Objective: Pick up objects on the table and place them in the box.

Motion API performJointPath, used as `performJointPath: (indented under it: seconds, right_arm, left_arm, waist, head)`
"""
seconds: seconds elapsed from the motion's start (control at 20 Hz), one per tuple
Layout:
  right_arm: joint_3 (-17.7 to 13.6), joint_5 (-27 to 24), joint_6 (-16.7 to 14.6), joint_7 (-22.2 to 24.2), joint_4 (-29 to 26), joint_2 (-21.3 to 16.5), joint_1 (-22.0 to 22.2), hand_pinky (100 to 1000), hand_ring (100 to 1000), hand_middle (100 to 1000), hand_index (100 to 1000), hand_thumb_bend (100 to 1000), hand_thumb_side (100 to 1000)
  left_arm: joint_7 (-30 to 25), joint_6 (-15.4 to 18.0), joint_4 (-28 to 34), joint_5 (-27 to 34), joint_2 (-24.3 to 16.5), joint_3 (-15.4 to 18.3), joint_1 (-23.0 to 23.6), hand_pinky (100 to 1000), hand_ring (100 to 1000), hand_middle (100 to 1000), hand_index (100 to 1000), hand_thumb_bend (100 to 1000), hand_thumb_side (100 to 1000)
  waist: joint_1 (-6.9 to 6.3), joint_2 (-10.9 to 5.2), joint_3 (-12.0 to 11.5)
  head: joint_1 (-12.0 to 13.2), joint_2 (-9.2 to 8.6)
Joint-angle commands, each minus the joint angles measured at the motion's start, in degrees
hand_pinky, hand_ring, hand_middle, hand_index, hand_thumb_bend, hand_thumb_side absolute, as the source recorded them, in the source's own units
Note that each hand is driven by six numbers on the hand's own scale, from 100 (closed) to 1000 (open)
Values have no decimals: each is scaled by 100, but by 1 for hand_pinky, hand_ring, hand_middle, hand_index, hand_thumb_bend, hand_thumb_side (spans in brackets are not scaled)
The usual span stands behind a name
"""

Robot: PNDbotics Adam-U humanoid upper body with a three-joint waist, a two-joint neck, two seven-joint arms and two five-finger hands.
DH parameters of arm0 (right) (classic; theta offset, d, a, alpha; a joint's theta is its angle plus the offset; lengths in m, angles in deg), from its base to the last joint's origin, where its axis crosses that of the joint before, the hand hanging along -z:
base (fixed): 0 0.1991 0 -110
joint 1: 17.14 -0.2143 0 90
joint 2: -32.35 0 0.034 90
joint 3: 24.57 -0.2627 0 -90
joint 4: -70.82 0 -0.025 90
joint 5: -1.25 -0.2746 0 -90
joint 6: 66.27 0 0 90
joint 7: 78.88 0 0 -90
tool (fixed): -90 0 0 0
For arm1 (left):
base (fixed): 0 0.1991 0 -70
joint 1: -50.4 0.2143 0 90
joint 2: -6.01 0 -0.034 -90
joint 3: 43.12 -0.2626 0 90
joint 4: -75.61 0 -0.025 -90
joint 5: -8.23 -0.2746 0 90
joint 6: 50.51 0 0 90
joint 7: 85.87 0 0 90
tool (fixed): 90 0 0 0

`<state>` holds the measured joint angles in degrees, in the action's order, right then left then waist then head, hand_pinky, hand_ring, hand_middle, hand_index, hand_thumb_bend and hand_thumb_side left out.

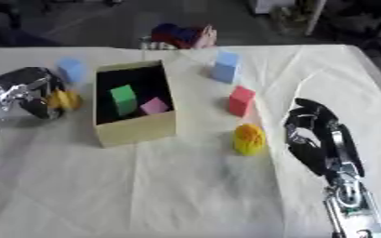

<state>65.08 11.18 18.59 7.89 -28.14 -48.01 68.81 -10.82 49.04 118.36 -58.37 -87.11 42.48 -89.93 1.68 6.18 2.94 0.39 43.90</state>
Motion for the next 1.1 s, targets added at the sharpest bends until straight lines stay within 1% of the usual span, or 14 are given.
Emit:
performJointPath:
  seconds: [0.05,0.2,0.25,0.3,0.4,0.55,0.65,0.8,0.9,0.95,1.0,1.05,1.1]
  right_arm:
    - [-45,-22,-4,-17,-51,-67,-57,750,628,627,801,100,205]
    - [-44,-18,-3,-17,-44,-71,-51,750,628,627,801,100,206]
    - [-43,-17,-3,-16,-42,-73,-49,749,627,627,801,100,206]
    - [-44,-16,-3,-16,-41,-74,-46,749,628,627,801,100,206]
    - [-44,-15,-2,-18,-37,-74,-41,749,627,627,801,100,206]
    - [-34,-14,-5,-9,-34,-73,-49,749,627,627,801,100,206]
    - [-32,-16,-4,-6,-31,-76,-50,749,627,627,801,100,206]
    - [-27,-20,-5,-2,-29,-73,-56,750,627,627,801,100,206]
    - [-23,-22,-7,5,-29,-67,-57,749,627,627,801,100,207]
    - [-23,-22,-7,6,-28,-68,-59,750,627,627,801,100,206]
    - [-25,-21,-6,5,-28,-69,-60,750,627,627,801,100,206]
    - [-28,-21,-6,3,-27,-70,-60,749,627,627,801,100,206]
    - [-29,-21,-4,1,-26,-70,-60,750,627,627,801,100,206]
  left_arm:
    - [188,26,472,185,-158,18,-119,663,441,401,585,268,120]
    - [83,156,1171,406,-315,-52,-198,671,454,405,591,274,117]
    - [52,186,1440,479,-362,-70,-234,675,457,408,596,134,313]
    - [28,194,1673,554,-391,-83,-261,677,458,408,597,274,115]
    - [-9,221,2076,718,-408,-170,-299,682,463,413,602,277,113]
    - [-168,433,2435,1015,-375,-487,-325,687,475,432,614,290,113]
    - [-349,643,2517,1237,-332,-764,-354,690,483,444,622,295,114]
    - [-737,982,2471,1560,-250,-1169,-404,698,500,466,642,304,117]
    - [-1002,1163,2423,1695,-193,-1366,-396,702,509,477,651,313,118]
    - [-1124,1235,2401,1736,-172,-1452,-381,715,548,526,694,349,118]
    - [-1235,1294,2379,1761,-160,-1519,-369,722,568,552,716,369,118]
    - [-1332,1333,2360,1768,-156,-1562,-354,741,618,620,766,417,162]
    - [-1415,1359,2347,1755,-158,-1585,-341,751,646,659,790,456,217]
  waist:
    - [49,-53,6]
    - [38,-62,-4]
    - [34,-66,-8]
    - [31,-70,-12]
    - [25,-75,-18]
    - [26,-74,-9]
    - [29,-72,8]
    - [31,-68,36]
    - [34,-67,48]
    - [36,-65,54]
    - [38,-63,57]
    - [38,-62,58]
    - [39,-61,57]
  head:
    - [-5,22]
    - [-30,22]
    - [-33,22]
    - [-29,22]
    - [-19,22]
    - [-21,22]
    - [-7,22]
    - [26,22]
    - [30,22]
    - [24,22]
    - [23,22]
    - [24,22]
    - [23,22]
